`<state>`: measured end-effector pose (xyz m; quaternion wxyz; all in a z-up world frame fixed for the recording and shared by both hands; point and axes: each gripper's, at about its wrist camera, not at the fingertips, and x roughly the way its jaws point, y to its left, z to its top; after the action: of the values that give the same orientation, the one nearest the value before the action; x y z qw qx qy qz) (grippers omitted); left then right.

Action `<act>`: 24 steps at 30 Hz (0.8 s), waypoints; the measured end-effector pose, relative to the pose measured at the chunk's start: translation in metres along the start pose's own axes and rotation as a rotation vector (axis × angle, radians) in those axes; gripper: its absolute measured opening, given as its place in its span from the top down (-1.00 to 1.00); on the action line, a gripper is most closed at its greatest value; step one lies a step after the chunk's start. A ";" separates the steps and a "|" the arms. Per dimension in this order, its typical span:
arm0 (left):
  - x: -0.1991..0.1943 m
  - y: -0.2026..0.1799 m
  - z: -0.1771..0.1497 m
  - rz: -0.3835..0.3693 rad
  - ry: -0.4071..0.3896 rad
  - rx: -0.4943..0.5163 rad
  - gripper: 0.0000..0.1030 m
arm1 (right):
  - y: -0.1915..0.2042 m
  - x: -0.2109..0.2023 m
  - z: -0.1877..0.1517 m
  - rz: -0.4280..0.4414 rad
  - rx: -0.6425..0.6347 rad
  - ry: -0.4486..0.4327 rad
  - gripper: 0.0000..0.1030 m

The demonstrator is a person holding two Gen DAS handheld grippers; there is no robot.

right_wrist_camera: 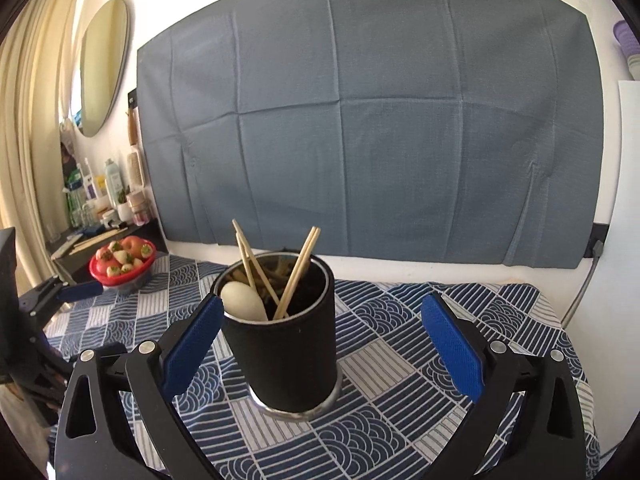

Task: Organize utensils

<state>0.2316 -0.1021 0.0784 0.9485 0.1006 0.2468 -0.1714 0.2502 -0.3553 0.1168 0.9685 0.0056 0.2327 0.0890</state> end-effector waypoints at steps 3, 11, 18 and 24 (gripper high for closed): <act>-0.006 -0.005 -0.019 0.050 0.007 -0.022 -0.89 | 0.008 -0.003 -0.021 0.005 -0.002 0.029 -0.85; -0.015 -0.010 -0.057 0.091 0.053 -0.095 -0.89 | 0.021 -0.009 -0.074 -0.021 0.020 0.077 -0.85; -0.024 -0.017 -0.079 0.114 0.049 -0.101 -0.89 | 0.034 -0.025 -0.105 -0.052 0.030 0.101 -0.85; -0.029 -0.010 -0.090 0.150 0.044 -0.153 -0.89 | 0.045 -0.027 -0.127 -0.065 0.047 0.138 -0.85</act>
<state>0.1646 -0.0787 0.0145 0.9579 0.0501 0.2717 -0.0783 0.1616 -0.3196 0.0180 0.9522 0.0145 0.3007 0.0521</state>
